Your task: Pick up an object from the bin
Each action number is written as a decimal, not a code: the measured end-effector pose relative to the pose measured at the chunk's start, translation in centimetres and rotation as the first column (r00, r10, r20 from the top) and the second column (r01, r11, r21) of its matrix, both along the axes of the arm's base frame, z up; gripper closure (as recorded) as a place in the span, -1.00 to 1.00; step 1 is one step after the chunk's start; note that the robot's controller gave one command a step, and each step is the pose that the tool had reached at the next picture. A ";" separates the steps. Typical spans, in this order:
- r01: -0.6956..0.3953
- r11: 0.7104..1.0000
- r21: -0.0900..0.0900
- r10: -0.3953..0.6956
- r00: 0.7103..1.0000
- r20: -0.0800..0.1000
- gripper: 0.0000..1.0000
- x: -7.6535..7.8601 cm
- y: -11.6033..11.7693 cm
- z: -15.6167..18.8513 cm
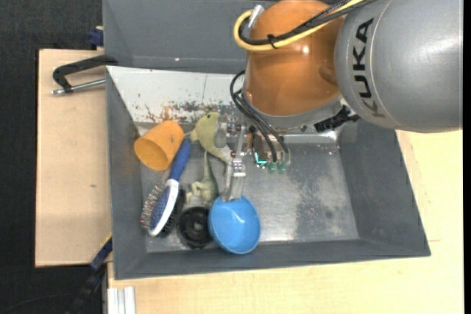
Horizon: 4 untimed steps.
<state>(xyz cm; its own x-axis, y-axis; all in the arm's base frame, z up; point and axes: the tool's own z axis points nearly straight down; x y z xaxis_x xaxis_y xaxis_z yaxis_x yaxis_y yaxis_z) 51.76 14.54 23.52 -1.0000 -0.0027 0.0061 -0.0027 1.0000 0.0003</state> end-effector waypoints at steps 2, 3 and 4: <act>-0.737 0.676 0.000 0.737 0.676 0.005 -1.00 -2.1 0.6 -16.4; -0.734 0.679 -0.011 0.734 0.678 0.021 1.00 -1.5 0.6 -15.9; -0.910 0.414 -0.012 0.910 0.414 0.017 1.00 2.4 -0.5 12.0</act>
Offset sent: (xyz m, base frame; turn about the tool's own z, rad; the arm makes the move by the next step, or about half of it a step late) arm -0.0140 0.0153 -0.1376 -0.7192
